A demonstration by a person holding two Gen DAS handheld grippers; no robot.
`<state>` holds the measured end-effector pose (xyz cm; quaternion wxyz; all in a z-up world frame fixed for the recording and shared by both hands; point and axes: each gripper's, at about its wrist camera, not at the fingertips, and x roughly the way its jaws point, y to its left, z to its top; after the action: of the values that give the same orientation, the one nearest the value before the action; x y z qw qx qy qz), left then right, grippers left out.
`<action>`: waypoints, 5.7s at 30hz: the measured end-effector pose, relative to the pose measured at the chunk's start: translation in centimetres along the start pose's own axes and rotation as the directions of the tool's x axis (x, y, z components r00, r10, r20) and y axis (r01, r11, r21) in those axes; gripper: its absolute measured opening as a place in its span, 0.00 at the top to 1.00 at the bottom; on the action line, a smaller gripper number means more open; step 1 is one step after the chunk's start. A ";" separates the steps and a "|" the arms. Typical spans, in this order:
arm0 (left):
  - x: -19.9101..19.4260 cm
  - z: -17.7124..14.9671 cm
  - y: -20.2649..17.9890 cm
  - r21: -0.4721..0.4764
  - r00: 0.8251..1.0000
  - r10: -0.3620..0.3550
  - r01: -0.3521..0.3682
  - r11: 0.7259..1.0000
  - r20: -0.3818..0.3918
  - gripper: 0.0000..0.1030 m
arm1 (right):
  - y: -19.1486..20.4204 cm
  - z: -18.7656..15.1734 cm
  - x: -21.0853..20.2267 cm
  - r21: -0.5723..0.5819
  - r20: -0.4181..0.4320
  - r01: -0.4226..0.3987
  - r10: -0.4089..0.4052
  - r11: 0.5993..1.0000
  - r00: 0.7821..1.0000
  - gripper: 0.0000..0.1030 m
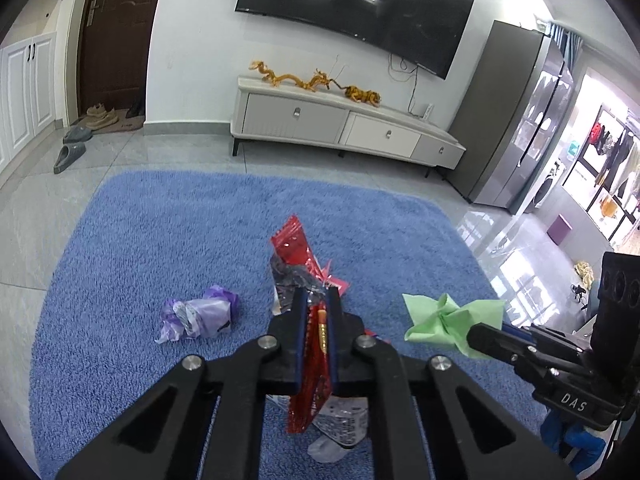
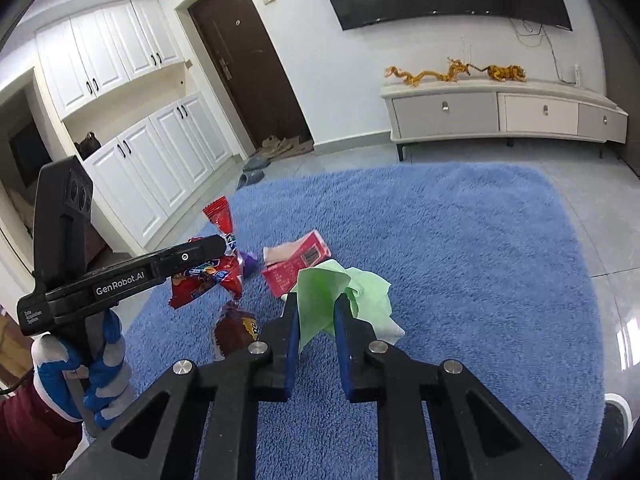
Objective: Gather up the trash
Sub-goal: 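Grasp the green paper with the right tool while the left tool grasps another red chip bag, then carry both items over the trash bin and open both tools, then move both open tools back over the remaining trash on the rug, then grasp the clear plastic bag with the right tool while the left tool grasps the brown chip bag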
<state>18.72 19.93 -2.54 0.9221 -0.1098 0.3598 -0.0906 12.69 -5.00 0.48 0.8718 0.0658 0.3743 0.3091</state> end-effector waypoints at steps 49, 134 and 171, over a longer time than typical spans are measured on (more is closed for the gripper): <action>8.9 -7.6 -37.7 0.444 0.899 -0.313 0.425 0.789 -0.305 0.92 | -22.3 -15.2 -22.5 0.517 0.089 0.395 -0.506 0.760 0.858 0.87; -0.2 -9.6 1.4 -0.131 0.985 0.171 -0.172 0.976 -0.022 0.42 | -1.1 -4.4 -0.1 0.094 -0.069 0.110 -0.104 0.989 0.992 0.56; -3.2 -9.6 -2.6 -0.006 0.999 0.042 -0.042 0.999 0.025 0.83 | 0.1 -3.5 0.6 0.080 -0.034 0.037 -0.035 0.996 0.999 0.76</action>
<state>9.63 16.93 -6.69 0.9280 -0.1058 0.3505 -0.0687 10.52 -5.00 -2.34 0.8676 0.0890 0.4017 0.2791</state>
